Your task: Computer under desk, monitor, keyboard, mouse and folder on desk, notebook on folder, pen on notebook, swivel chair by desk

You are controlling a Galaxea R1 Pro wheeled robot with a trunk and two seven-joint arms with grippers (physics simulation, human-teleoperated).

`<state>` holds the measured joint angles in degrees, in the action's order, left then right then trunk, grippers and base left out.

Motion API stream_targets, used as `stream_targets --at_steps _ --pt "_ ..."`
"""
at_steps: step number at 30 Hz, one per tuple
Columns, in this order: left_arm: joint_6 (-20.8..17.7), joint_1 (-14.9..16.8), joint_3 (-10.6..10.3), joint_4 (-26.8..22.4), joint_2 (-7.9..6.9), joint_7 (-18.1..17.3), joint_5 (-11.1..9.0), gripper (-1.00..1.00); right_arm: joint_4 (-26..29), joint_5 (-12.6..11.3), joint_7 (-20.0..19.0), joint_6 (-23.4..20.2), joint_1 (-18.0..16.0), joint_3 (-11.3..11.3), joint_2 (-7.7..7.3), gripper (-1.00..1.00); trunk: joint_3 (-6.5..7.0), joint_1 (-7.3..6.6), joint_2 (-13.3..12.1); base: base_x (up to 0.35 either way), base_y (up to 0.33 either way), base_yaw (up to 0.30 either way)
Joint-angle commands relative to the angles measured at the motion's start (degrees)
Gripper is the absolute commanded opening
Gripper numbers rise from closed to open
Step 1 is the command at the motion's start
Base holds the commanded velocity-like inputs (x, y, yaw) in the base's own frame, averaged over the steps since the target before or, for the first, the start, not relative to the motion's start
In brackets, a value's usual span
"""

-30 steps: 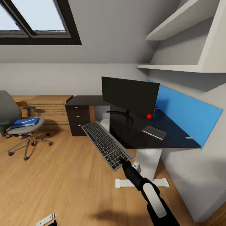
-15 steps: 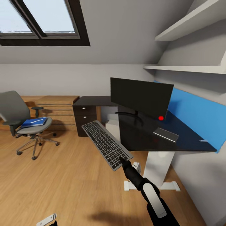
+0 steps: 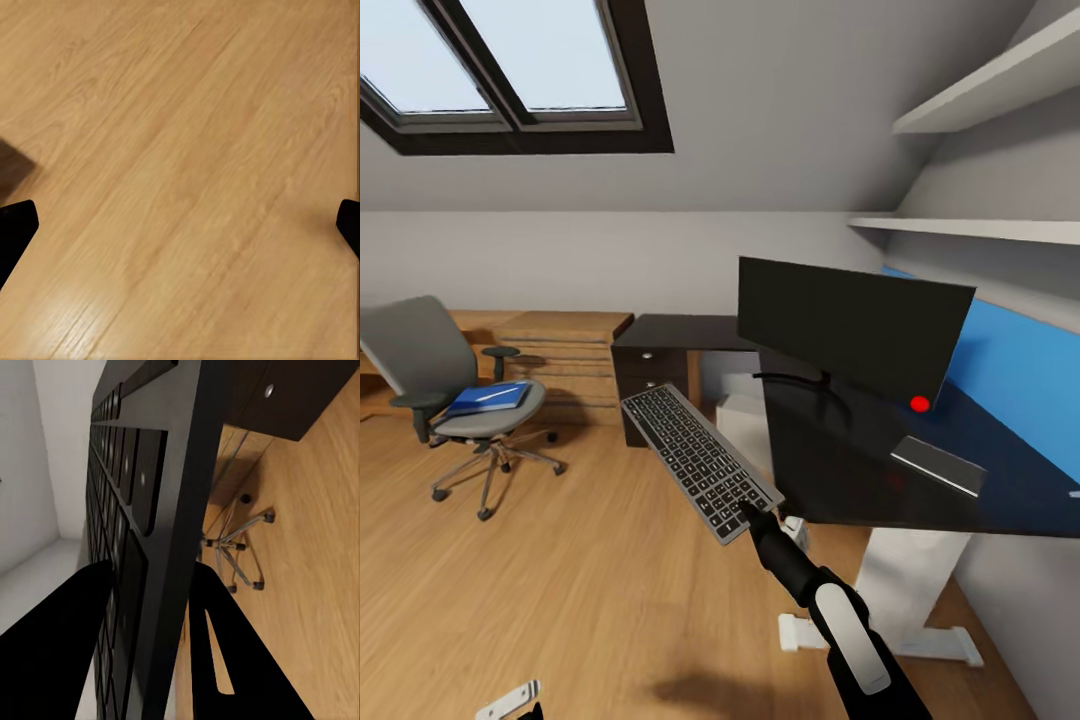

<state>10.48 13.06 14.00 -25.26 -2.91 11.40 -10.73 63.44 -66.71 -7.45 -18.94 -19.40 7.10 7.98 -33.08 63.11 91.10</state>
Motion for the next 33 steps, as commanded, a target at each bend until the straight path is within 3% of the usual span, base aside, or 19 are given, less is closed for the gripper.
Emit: stream_targets --at_steps 1,33 --pt "0.2 0.0 -0.1 0.0 0.00 0.0 -0.6 1.00 0.0 -0.3 0.0 -0.2 0.0 -0.1 -0.03 -1.00 0.13 -0.20 -0.4 0.321 0.003 0.007" --pt "0.2 0.0 -0.1 0.0 -0.09 -0.1 -0.7 1.00 0.0 -0.4 -0.3 -0.2 0.0 -0.1 -0.07 -1.00 5.88 -7.23 -13.2 0.321 0.160 0.000"
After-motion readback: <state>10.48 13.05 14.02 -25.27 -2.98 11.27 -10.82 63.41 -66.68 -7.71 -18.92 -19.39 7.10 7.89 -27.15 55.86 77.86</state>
